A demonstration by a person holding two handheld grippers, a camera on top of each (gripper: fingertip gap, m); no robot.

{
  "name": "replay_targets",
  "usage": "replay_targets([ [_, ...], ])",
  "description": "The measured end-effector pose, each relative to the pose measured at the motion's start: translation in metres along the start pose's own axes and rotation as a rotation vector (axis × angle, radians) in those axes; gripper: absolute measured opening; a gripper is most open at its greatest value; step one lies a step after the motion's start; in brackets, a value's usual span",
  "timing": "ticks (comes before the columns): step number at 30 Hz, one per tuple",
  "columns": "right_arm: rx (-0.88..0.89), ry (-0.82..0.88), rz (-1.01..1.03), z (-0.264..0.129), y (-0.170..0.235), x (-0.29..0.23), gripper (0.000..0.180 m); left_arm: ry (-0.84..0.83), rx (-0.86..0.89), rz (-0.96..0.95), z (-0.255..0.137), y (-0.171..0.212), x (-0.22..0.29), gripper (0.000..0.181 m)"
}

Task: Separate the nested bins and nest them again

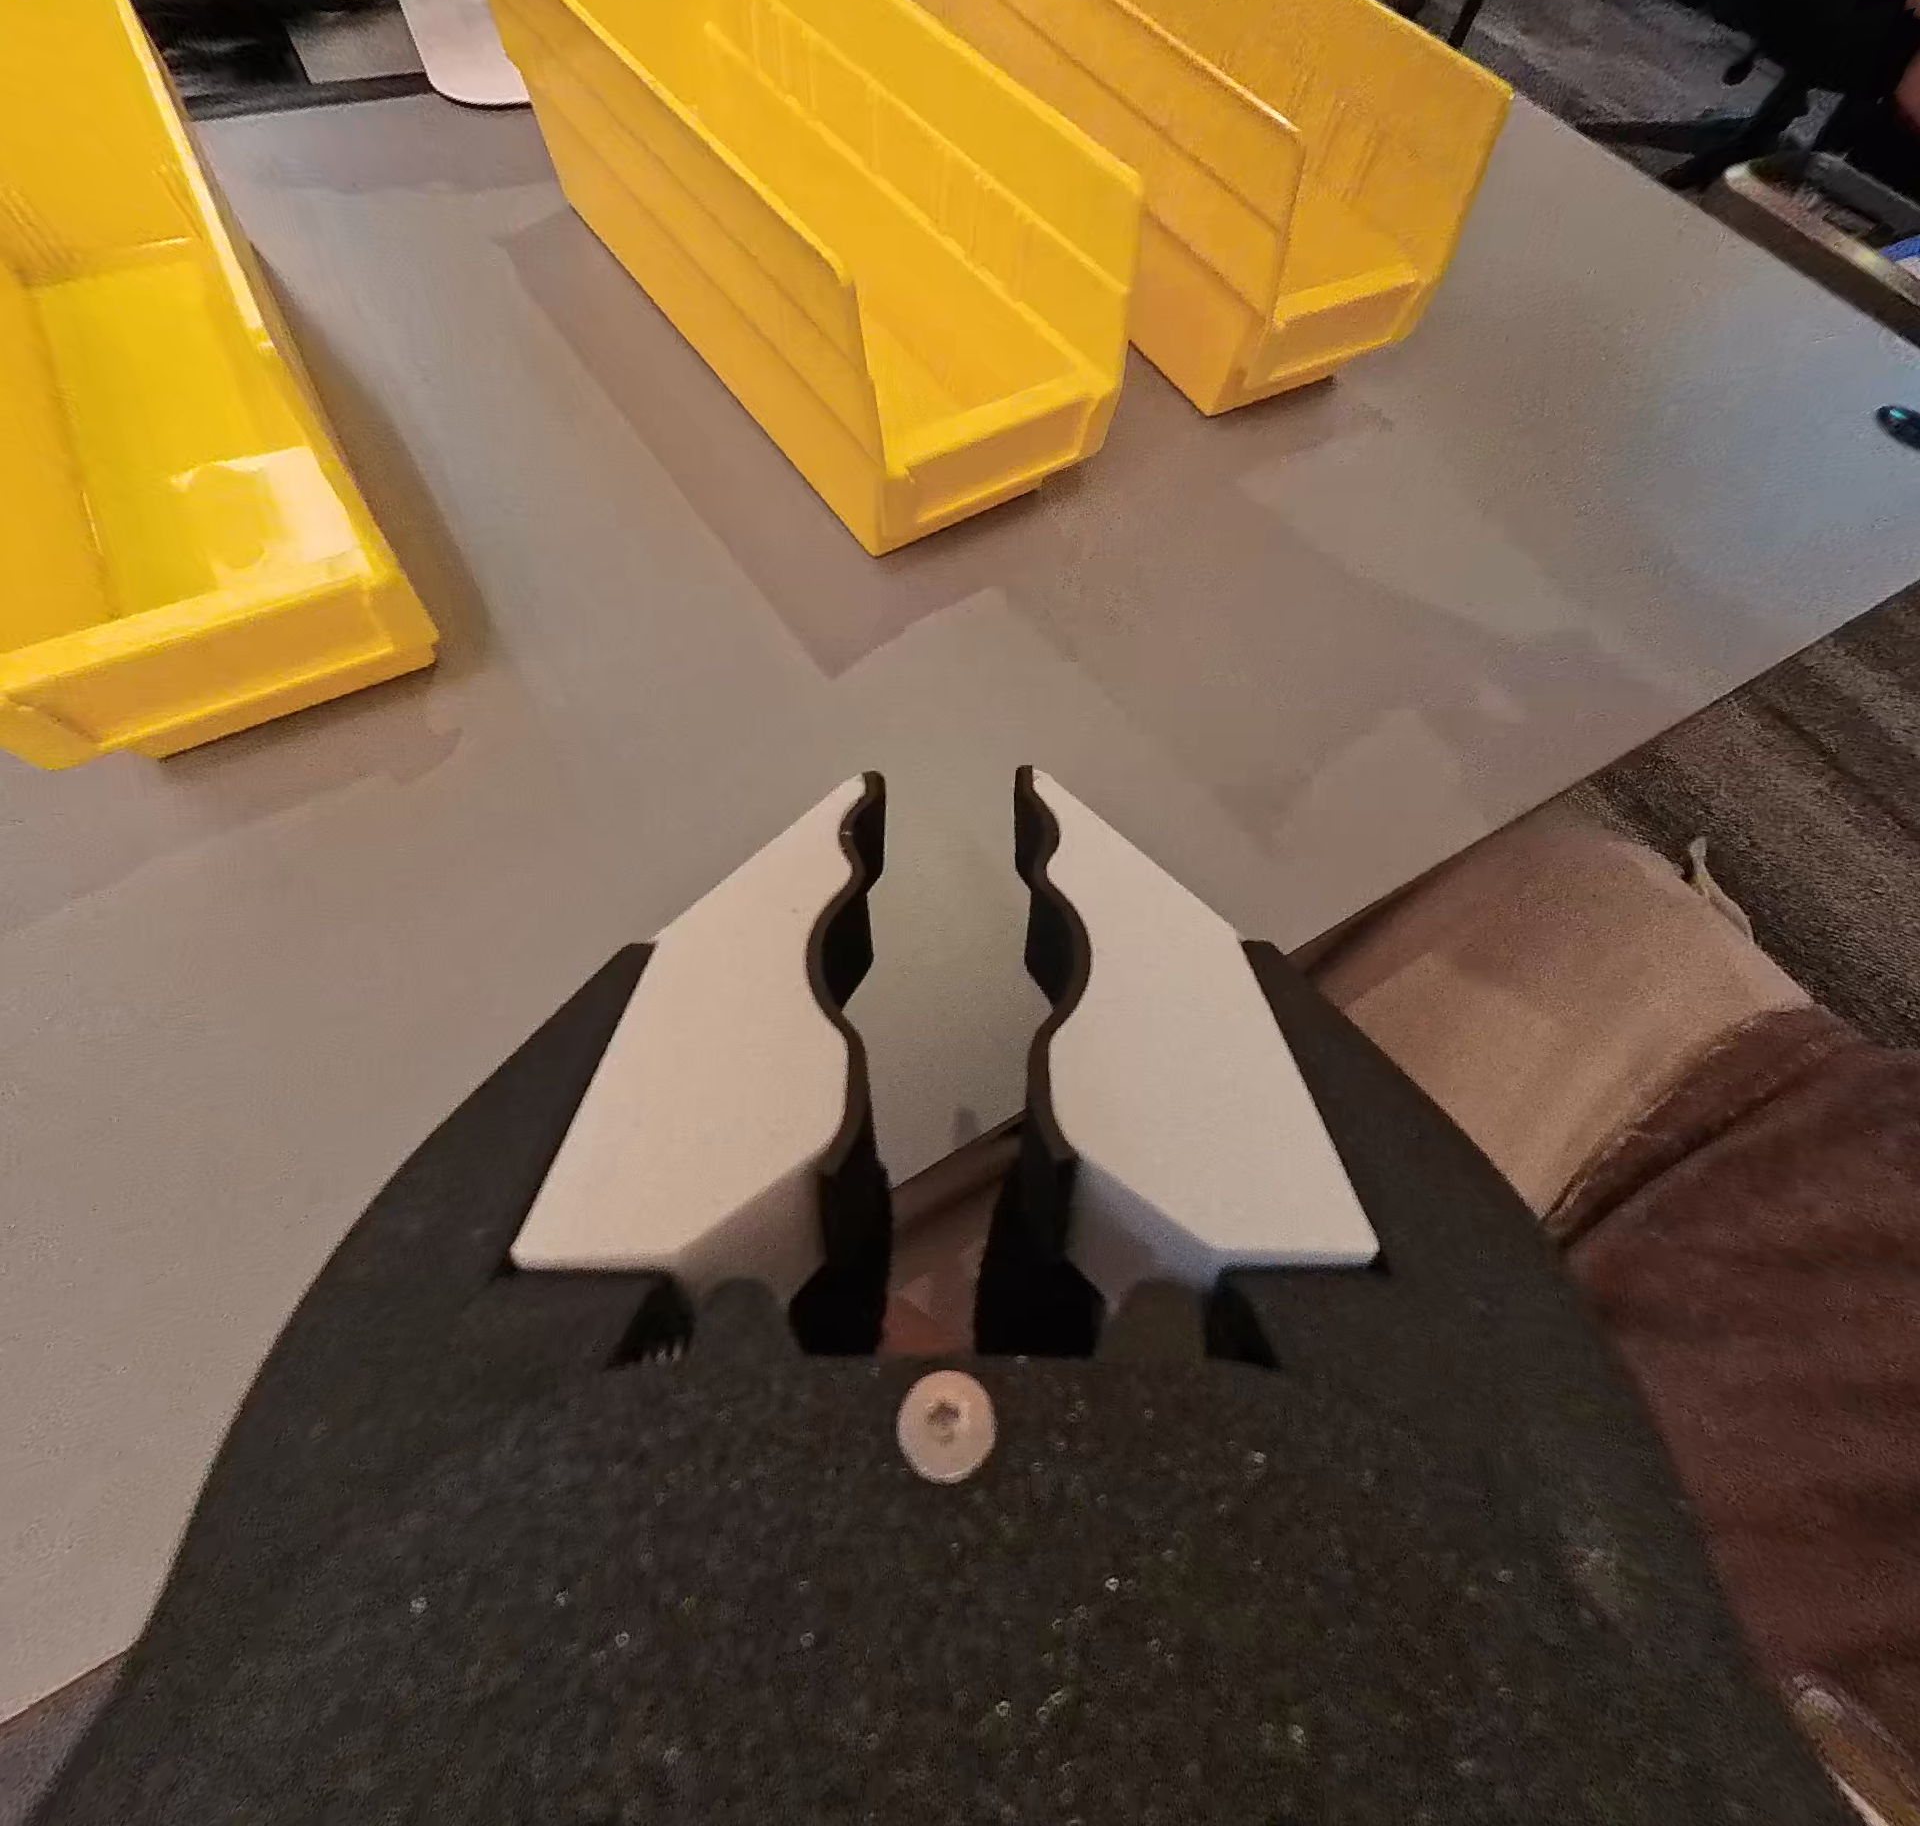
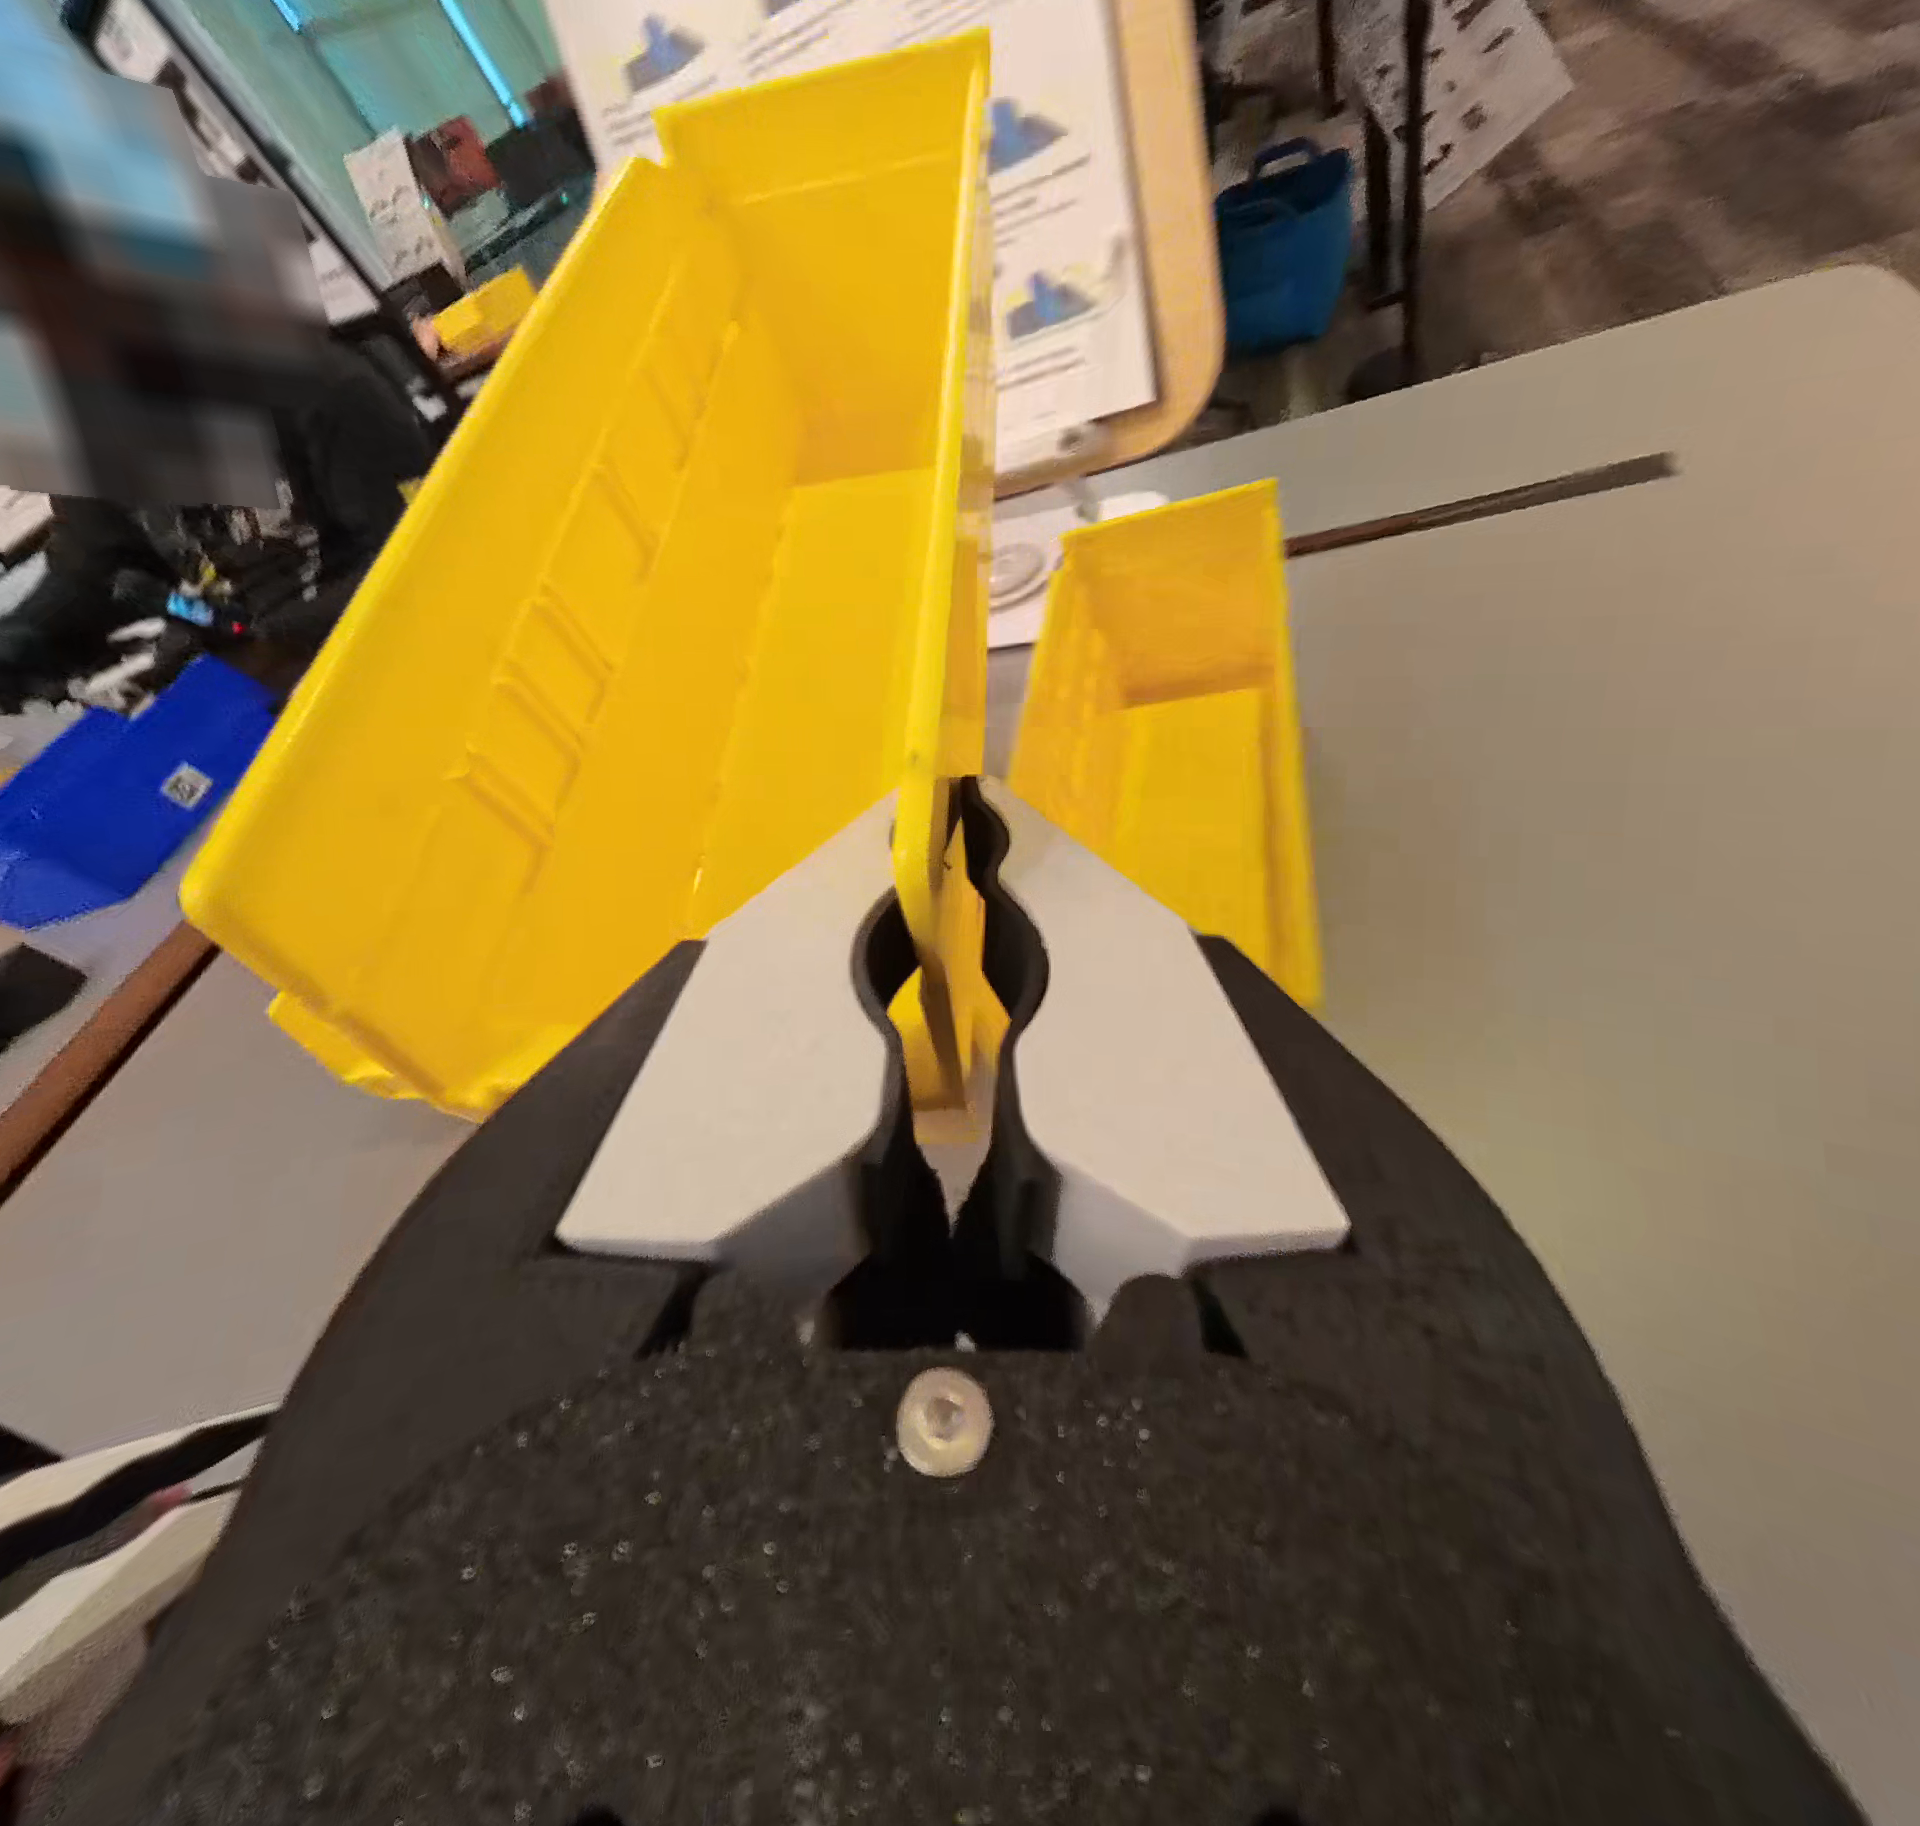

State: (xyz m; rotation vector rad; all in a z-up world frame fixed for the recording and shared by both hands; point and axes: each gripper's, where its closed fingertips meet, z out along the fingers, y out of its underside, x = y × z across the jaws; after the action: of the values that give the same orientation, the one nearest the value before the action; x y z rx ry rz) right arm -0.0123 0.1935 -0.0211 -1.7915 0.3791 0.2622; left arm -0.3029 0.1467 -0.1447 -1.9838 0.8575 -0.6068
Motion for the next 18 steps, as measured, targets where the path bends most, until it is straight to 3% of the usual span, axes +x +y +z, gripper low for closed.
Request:
replay_targets([
  [4, -0.074, -0.019, -0.028, 0.04, 0.023, -0.046, 0.003, 0.002, 0.004, 0.008, -0.003, 0.0, -0.001, 0.022],
  [9, -0.123, 0.031, -0.047, 0.078, 0.054, -0.063, 0.003, 0.014, 0.018, -0.029, -0.007, -0.001, -0.003, 0.022],
  [18, -0.145, 0.103, -0.07, 0.093, 0.07, -0.078, 0.003, 0.019, 0.017, -0.044, -0.008, 0.0, -0.003, 0.022],
])
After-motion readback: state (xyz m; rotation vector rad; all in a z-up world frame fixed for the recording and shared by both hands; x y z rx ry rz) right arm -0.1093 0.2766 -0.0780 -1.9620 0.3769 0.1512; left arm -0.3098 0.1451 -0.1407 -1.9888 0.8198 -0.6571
